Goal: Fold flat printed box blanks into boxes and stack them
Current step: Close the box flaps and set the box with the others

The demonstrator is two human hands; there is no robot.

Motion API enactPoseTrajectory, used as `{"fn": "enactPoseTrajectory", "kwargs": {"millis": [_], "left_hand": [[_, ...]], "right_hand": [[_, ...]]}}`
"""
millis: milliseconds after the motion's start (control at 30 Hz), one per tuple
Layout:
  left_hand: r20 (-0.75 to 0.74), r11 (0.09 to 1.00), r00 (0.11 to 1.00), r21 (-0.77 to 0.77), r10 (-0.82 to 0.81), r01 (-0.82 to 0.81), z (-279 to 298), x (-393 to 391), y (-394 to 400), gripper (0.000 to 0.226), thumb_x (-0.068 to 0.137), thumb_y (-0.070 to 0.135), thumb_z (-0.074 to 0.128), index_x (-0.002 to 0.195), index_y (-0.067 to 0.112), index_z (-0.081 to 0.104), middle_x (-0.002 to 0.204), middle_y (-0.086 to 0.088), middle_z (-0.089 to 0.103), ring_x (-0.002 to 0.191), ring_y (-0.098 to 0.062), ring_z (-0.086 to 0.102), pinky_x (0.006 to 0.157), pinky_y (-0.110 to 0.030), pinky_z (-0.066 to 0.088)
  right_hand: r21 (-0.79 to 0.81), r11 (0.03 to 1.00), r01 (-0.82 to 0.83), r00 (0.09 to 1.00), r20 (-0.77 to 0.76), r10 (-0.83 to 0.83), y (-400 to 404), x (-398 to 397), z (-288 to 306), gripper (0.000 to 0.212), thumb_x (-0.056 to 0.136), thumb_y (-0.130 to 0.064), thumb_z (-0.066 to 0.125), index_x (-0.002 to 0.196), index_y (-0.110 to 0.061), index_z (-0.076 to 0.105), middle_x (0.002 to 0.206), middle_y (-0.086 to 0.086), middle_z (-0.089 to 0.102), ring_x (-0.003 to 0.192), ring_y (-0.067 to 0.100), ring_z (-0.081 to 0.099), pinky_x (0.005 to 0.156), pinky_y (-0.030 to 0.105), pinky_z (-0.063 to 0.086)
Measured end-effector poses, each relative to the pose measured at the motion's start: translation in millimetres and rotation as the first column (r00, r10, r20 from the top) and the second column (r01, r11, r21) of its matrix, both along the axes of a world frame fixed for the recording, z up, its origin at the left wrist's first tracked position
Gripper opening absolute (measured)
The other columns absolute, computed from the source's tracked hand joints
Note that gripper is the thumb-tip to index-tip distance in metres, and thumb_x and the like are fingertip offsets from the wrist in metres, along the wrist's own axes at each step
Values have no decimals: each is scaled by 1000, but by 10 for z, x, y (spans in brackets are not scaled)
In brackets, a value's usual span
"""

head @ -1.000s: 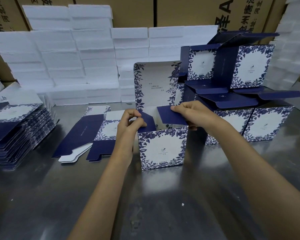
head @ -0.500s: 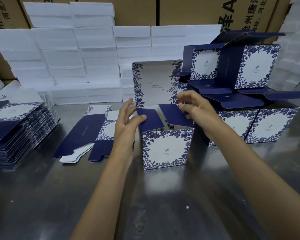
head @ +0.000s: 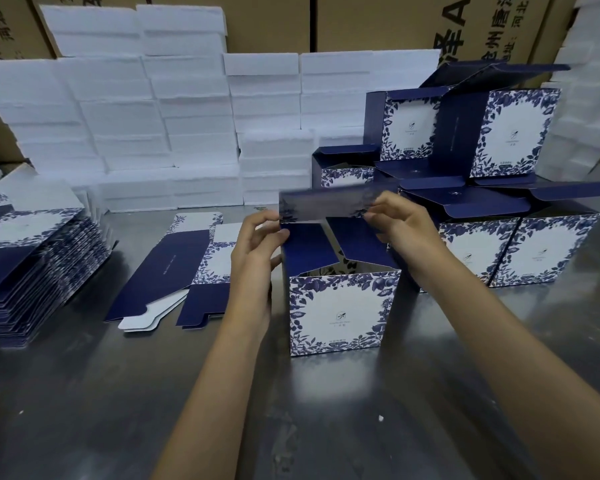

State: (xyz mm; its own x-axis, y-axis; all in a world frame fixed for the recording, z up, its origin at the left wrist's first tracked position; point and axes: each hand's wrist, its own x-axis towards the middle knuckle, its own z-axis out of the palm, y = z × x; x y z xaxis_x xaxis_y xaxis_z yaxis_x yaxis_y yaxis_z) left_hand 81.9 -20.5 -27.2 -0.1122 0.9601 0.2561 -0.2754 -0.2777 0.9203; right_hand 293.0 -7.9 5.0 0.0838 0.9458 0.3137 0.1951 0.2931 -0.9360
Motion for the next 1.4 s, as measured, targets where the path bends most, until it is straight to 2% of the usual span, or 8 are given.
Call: {"fn": "enactPoseTrajectory", "kwargs": {"millis": [167, 433, 667, 800, 967, 1267, 1367, 1400], "left_hand": [[45, 1000, 999, -5, -12, 12, 9, 26, -27, 15, 82, 21, 56, 81, 29, 68, 96, 4, 66, 90, -20, 59, 83, -40, 41], [-302, 980, 953, -191, 1, -61, 387, -9, -82, 3, 74, 24, 60, 76, 24, 61, 78, 10, 63, 82, -13, 60, 75, -36, 43], [-766, 980, 641, -160, -48, -117, 643, 293, 125, 22, 97, 17, 42, 95, 14, 63, 82, -1, 55, 77, -22, 51, 58, -29, 32], [-804, 973, 594, -159, -27, -170, 625, 268, 139, 19, 101, 21, 41, 107, 11, 56, 109, -7, 59, 104, -28, 56, 71, -32, 35], [-837, 974, 545, -158, -44, -163, 638, 289, 160, 14, 102, 20, 38, 100, 12, 49, 104, -7, 54, 94, -27, 49, 68, -33, 31], [-776, 944, 630, -191, 22, -268, 586, 269, 117, 33, 101, 18, 34, 126, 4, 50, 124, -17, 58, 109, -35, 54, 78, -35, 38], [-752, 940, 658, -193, 41, -280, 554, 247, 149, 35, 99, 12, 34, 116, -13, 51, 130, -30, 55, 119, -44, 52, 86, -40, 46], [-773, 941, 634, -194, 28, -278, 535, 222, 176, 30, 101, 11, 33, 102, -12, 53, 132, -31, 54, 119, -44, 52, 69, -34, 38]], "right_hand": [[-122, 992, -23, 994, -111, 9, -34, -10, 103, 28, 87, -2, 59, 70, -16, 77, 73, -4, 74, 61, 4, 65, 52, 15, 49], [-198, 979, -56, 980, 177, 92, 23, -129, 285, 15, 91, -9, 60, 88, -22, 67, 61, -18, 65, 51, -8, 53, 49, 7, 38], [-230, 972, -48, 881, 449, 150, 123, -509, 333, 21, 97, -28, 59, 82, -15, 62, 78, 3, 55, 73, 13, 50, 68, 28, 38], [-204, 976, -71, 865, 475, 163, 145, -476, 307, 21, 100, -25, 56, 82, -16, 57, 82, 4, 57, 75, 14, 51, 68, 29, 39], [-164, 982, -94, 877, 452, 160, 130, -469, 301, 24, 102, -21, 58, 80, -12, 60, 87, 6, 62, 78, 14, 53, 71, 27, 43], [-168, 986, -18, 906, 414, 87, 73, -445, 300, 22, 100, -26, 60, 80, -17, 59, 84, -3, 61, 84, 13, 57, 75, 27, 45], [-175, 985, -5, 922, 380, 72, 49, -443, 305, 20, 100, -23, 59, 82, -14, 59, 92, -1, 64, 86, 13, 58, 73, 26, 45], [-170, 985, 14, 930, 364, 50, 49, -427, 293, 20, 101, -22, 57, 83, -13, 59, 92, 1, 64, 85, 15, 57, 71, 27, 44]]}}
